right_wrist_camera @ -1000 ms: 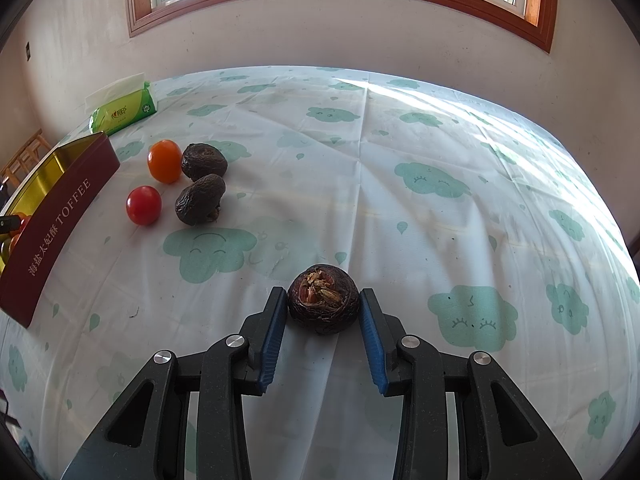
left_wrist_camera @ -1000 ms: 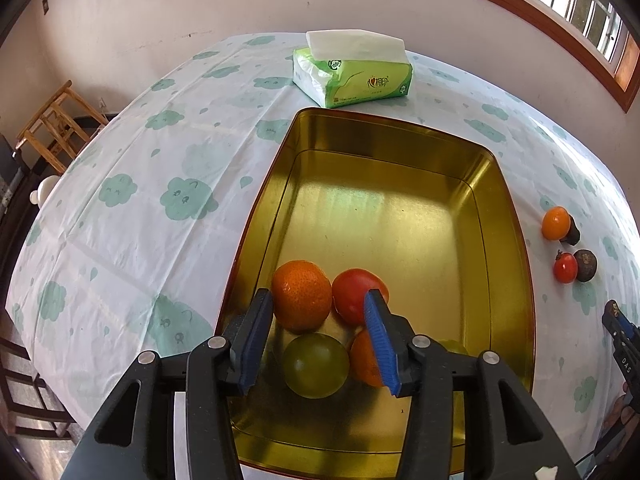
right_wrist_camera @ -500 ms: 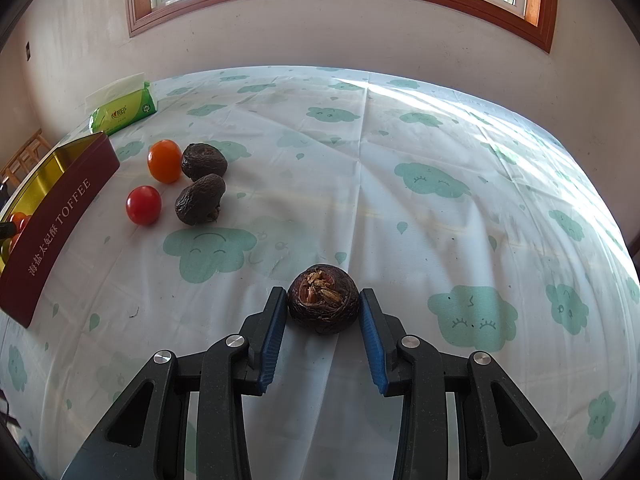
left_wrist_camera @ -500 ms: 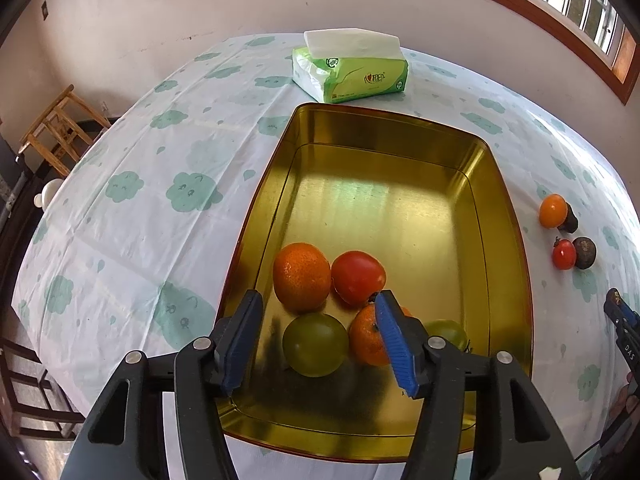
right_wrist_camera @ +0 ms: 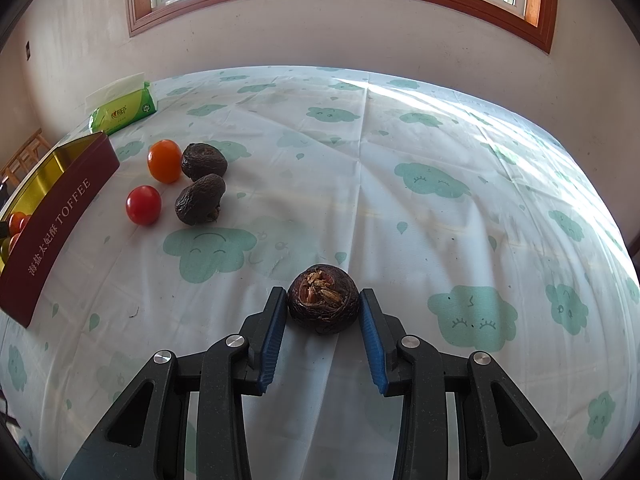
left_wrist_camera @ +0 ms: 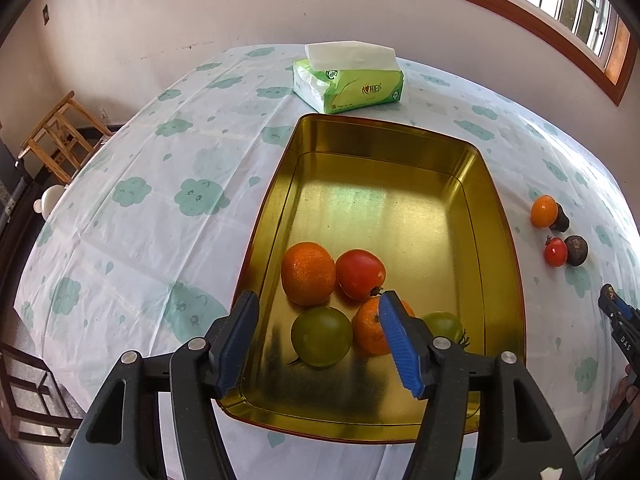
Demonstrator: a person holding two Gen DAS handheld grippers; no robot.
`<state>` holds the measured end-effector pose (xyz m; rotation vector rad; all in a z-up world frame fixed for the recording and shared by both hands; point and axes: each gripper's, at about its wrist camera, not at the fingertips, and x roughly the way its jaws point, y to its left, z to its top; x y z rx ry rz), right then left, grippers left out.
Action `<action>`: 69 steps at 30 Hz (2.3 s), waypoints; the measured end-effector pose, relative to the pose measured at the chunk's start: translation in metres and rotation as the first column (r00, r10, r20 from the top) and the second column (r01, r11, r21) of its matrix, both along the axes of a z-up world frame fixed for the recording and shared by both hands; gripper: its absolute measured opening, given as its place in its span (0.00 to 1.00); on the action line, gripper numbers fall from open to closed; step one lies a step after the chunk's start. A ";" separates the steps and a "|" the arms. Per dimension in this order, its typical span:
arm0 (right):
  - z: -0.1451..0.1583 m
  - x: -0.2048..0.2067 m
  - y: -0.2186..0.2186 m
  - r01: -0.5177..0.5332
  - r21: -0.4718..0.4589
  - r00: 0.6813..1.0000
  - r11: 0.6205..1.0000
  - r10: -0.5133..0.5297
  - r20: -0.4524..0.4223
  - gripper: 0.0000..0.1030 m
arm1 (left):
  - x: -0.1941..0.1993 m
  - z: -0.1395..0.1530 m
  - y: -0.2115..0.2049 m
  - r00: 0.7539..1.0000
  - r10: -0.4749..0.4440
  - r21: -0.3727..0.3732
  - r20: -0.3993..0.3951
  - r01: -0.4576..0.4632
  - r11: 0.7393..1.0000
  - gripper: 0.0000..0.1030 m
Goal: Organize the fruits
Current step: 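Withdraw the left tool from the tin, then carry the dark brown fruit into the tin and open the right tool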
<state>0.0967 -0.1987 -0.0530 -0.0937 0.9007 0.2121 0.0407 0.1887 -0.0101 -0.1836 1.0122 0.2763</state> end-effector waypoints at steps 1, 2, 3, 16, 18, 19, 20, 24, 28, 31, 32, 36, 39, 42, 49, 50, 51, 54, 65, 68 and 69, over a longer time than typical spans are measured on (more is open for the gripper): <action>0.000 0.000 0.000 0.001 0.000 1.000 1.000 -0.001 0.000 0.37 | 0.000 0.000 0.000 1.000 0.000 -0.002 0.000 0.000 1.000 0.58; 0.000 0.000 0.000 0.003 0.000 1.000 1.000 -0.003 0.000 0.37 | 0.000 0.000 0.000 1.000 0.001 -0.004 -0.001 -0.001 1.000 0.58; 0.000 0.000 -0.001 0.003 0.001 1.000 1.000 -0.003 -0.001 0.37 | -0.001 0.000 0.000 1.000 0.004 -0.005 -0.005 -0.004 1.000 0.58; 0.004 0.002 0.004 0.019 -0.006 1.000 1.000 -0.019 -0.004 0.36 | -0.011 0.000 0.000 1.000 0.010 -0.014 0.023 -0.009 1.000 0.63; 0.009 0.002 0.008 0.009 -0.002 1.000 1.000 -0.009 0.003 0.36 | -0.013 0.001 0.000 0.999 0.004 -0.025 0.033 -0.003 1.000 0.65; 0.011 0.002 0.011 0.003 -0.003 1.000 1.000 -0.003 0.008 0.36 | -0.013 0.002 0.000 0.999 0.004 -0.029 0.035 -0.003 1.000 0.67; 0.014 0.001 0.014 -0.005 -0.002 1.000 1.000 0.005 0.011 0.36 | -0.013 0.003 0.001 0.999 0.006 -0.032 0.038 -0.004 0.999 0.67; 0.024 -0.002 0.030 -0.039 0.011 0.999 0.999 0.038 0.022 0.36 | -0.015 0.008 0.000 0.999 0.002 -0.033 0.055 -0.001 0.999 0.70; 0.035 -0.004 0.055 -0.092 0.027 0.995 0.995 0.091 0.036 0.36 | -0.018 0.013 0.000 0.998 0.008 -0.016 0.069 -0.007 1.000 0.72; 0.043 -0.007 0.079 -0.146 0.043 0.988 0.988 0.144 0.048 0.36 | -0.019 0.015 0.005 0.997 0.024 -0.021 0.073 -0.022 1.000 0.72; 0.045 -0.007 0.088 -0.166 0.047 0.985 0.985 0.164 0.051 0.36 | -0.020 0.015 0.007 0.997 0.029 -0.023 0.074 -0.028 0.999 0.72; 0.053 -0.012 0.123 -0.244 0.063 0.968 0.968 0.240 0.067 0.36 | -0.024 0.016 0.015 0.996 0.053 -0.032 0.073 -0.051 0.998 0.72; 0.058 -0.015 0.148 -0.299 0.072 0.953 0.951 0.294 0.074 0.36 | -0.028 0.016 0.021 0.995 0.069 -0.031 0.076 -0.067 0.997 0.72; 0.062 -0.019 0.172 -0.351 0.077 0.935 0.933 0.346 0.079 0.36 | -0.032 0.017 0.027 0.993 0.085 -0.036 0.079 -0.083 0.996 0.72; 0.063 -0.030 0.228 -0.460 0.080 0.887 0.884 0.455 0.078 0.36 | -0.039 0.018 0.042 0.987 0.134 -0.049 0.087 -0.130 0.990 0.75; 0.063 -0.031 0.236 -0.475 0.079 0.880 0.877 0.469 0.076 0.36 | -0.040 0.018 0.044 0.987 0.139 -0.048 0.086 -0.135 0.990 0.75; 0.062 -0.031 0.243 -0.487 0.079 0.873 0.870 0.482 0.073 0.36 | -0.041 0.018 0.046 0.986 0.143 -0.047 0.087 -0.139 0.989 0.75; 0.058 -0.031 0.262 -0.516 0.065 0.856 0.854 0.513 0.060 0.36 | -0.045 0.017 0.052 0.984 0.157 -0.043 0.085 -0.154 0.987 0.75; 0.036 -0.021 0.295 -0.542 0.030 0.840 0.840 0.543 -0.003 0.36 | -0.053 0.009 0.072 0.979 0.192 -0.038 0.067 -0.190 0.981 0.75; 0.032 -0.021 0.299 -0.546 0.025 0.837 0.837 0.546 -0.012 0.36 | -0.054 0.007 0.075 0.978 0.199 -0.047 0.062 -0.197 0.979 0.75; 0.032 -0.021 0.300 -0.547 0.024 0.837 0.837 0.547 -0.014 0.36 | -0.055 0.006 0.076 0.978 0.202 -0.049 0.059 -0.199 0.979 0.75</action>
